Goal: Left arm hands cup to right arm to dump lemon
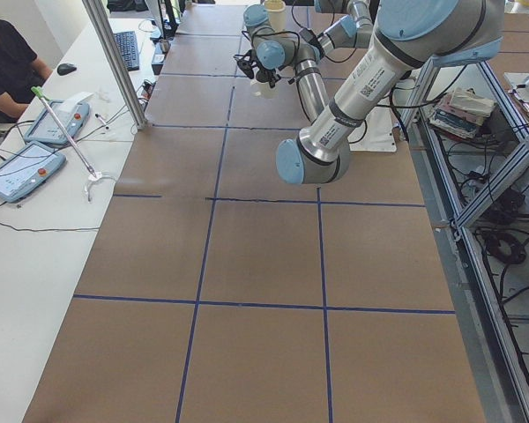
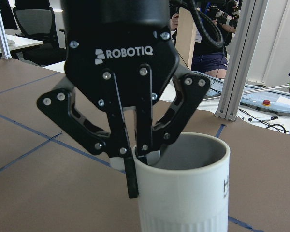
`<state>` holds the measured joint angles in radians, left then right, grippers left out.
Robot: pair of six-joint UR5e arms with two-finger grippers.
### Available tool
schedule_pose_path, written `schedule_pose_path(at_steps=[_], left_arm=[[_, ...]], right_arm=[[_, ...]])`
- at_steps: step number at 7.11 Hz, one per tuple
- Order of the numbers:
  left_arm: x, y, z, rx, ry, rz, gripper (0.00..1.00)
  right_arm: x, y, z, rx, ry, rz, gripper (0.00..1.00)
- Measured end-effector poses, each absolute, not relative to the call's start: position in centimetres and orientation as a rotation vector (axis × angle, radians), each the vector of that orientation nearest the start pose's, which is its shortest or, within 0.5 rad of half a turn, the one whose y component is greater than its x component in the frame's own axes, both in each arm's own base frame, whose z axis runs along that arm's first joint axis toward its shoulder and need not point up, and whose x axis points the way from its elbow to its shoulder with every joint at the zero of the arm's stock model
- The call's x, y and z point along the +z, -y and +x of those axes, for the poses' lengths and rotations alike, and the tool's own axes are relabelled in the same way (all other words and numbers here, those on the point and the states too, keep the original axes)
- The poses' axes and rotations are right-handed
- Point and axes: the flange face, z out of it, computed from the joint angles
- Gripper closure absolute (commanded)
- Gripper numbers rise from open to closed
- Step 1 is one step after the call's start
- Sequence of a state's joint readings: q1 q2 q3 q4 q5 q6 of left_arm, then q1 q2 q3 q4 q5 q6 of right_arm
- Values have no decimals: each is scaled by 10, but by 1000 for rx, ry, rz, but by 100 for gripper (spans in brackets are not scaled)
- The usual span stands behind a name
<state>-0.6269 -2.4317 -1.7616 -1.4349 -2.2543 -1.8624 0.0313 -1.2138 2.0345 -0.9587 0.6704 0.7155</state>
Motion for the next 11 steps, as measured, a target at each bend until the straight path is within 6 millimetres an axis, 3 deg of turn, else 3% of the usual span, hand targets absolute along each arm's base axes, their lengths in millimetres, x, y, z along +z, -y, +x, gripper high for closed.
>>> schedule_pose_path(at_steps=[6,11], left_arm=[[52,407,460,-481,-1006,-500,100],[45,399,451,-463,-1016,-520,100]], right_arm=[[187,229,-489,-60,825,1226,1],[188,228,-494,-66,819,1226,1]])
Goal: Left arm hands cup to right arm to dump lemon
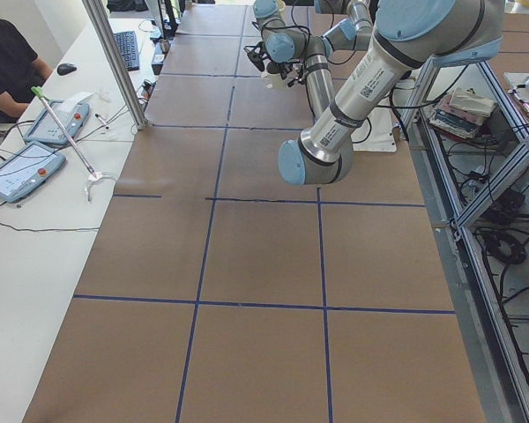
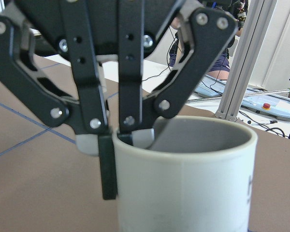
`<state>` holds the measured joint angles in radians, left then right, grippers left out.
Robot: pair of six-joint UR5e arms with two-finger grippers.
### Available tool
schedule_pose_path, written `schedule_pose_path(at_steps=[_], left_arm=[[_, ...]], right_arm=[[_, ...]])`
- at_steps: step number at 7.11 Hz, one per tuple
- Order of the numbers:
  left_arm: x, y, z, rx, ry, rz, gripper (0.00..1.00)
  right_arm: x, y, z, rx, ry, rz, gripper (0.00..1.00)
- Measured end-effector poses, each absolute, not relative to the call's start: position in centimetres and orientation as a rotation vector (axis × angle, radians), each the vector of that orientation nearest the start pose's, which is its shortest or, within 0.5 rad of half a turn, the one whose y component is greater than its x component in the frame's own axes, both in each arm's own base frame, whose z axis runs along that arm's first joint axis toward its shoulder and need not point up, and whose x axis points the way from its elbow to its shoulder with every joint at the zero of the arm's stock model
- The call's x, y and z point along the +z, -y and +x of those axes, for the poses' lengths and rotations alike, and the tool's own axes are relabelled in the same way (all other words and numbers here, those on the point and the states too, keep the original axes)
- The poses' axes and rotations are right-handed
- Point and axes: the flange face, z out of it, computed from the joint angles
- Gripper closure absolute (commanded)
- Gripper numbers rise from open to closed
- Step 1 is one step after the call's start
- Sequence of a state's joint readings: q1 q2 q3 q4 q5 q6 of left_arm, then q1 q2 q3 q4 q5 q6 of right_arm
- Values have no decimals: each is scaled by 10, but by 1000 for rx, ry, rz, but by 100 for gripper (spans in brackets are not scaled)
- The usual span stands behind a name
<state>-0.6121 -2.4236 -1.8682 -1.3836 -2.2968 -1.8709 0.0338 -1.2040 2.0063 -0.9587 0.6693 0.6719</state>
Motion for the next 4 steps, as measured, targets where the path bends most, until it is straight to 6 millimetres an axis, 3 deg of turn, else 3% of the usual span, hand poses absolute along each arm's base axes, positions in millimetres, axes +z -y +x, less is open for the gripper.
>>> schedule_pose_path(at_steps=[2,3,4], left_arm=[[44,397,450,-457,-1018,-527,94],[44,397,450,-456,-1018,-528,91],[44,396,450,-456,-1018,-529,84]], right_arm=[[188,228,-495,-66,818,1226,3],[188,229,-495,-65,817,1226,12],[189,229,-495,-65,817,1226,38]])
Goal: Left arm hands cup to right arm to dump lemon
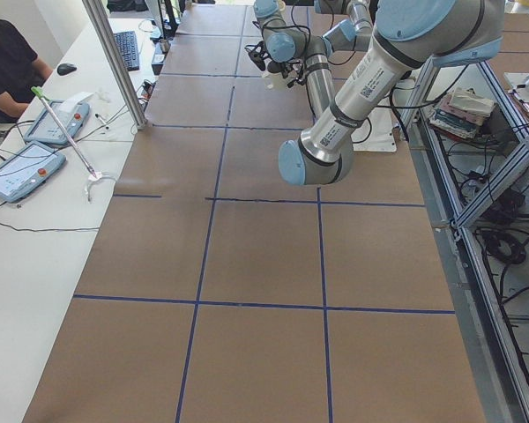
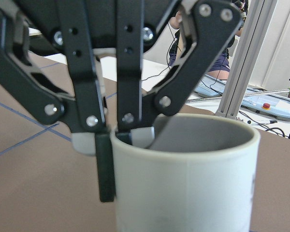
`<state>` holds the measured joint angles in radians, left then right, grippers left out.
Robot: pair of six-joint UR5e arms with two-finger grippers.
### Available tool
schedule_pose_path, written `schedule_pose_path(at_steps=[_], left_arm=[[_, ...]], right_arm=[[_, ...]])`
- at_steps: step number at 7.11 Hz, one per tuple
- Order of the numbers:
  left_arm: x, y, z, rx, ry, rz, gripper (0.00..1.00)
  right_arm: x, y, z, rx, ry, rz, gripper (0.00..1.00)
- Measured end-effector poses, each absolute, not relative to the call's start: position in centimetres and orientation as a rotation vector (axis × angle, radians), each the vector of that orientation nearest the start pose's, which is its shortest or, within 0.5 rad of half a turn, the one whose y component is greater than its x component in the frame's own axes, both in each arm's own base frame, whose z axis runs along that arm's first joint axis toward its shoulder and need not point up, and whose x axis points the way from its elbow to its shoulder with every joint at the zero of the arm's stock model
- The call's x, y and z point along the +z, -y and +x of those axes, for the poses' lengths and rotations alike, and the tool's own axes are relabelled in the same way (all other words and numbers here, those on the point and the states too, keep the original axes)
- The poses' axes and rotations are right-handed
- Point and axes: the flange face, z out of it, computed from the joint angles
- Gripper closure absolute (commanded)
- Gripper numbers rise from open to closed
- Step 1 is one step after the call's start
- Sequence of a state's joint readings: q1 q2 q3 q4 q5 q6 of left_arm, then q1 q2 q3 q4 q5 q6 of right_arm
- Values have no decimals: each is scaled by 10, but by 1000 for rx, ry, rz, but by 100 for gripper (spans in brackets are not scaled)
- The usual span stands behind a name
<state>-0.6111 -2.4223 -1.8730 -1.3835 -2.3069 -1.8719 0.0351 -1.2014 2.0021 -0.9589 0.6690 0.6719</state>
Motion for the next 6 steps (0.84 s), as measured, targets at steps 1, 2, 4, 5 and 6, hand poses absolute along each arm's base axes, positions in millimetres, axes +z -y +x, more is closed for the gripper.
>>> schedule_pose_path(at_steps=[1,2,4,5,6], left_arm=[[44,395,450,-454,-1018,-530,55],[44,393,450,-450,-1021,-530,1],[43,390,447,-445,-1027,-527,0],[44,387,443,-442,-1034,-524,0],[46,383,437,-438,-1041,-521,0]], right_arm=[[189,229,-496,-66,817,1226,60],[189,229,-496,-67,817,1226,73],[192,230,-496,-69,808,1228,77],[193,230,-495,-71,804,1228,77],[195,230,-496,-70,797,1231,79]])
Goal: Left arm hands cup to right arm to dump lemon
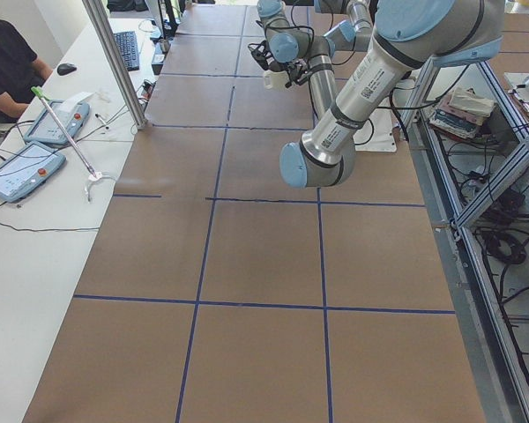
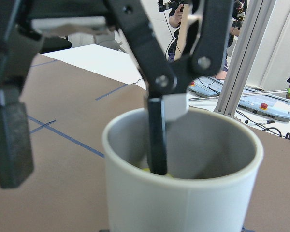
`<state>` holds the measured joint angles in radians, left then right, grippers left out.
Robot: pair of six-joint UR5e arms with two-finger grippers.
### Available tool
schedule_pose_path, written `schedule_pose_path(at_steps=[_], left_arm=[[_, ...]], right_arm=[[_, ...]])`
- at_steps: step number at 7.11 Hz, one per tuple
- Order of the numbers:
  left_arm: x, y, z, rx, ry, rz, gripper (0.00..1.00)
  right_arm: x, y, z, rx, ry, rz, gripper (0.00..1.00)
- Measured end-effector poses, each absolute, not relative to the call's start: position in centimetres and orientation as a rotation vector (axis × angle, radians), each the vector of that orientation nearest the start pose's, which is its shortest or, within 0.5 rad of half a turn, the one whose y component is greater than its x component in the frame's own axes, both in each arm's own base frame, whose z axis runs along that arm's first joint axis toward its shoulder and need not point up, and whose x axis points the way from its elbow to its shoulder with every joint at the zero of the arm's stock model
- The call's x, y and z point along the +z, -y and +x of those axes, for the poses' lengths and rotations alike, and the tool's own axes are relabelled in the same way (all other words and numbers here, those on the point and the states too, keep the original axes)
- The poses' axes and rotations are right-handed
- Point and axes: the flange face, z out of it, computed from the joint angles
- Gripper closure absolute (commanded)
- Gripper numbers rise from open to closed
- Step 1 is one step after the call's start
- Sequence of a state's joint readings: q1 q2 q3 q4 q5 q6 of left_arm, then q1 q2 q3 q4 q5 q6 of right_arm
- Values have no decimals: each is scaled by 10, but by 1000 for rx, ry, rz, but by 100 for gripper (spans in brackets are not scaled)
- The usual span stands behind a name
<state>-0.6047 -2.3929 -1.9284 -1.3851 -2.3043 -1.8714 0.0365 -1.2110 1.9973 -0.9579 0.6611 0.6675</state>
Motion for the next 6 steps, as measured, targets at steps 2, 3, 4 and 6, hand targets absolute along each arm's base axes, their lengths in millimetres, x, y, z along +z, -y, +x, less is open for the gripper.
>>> schedule_pose_path(at_steps=[2,3,4,6], left_arm=[[52,375,413,-438,-1069,-503,0],[56,377,398,-450,-1083,-488,0],[58,380,388,-461,-1091,-477,0],[65,382,384,-474,-1086,-474,0]], right_arm=[[208,229,-497,-68,758,1242,83],[218,231,-492,-57,736,1250,83],[231,237,-478,-40,709,1258,83],[275,265,-416,19,624,1262,84]])
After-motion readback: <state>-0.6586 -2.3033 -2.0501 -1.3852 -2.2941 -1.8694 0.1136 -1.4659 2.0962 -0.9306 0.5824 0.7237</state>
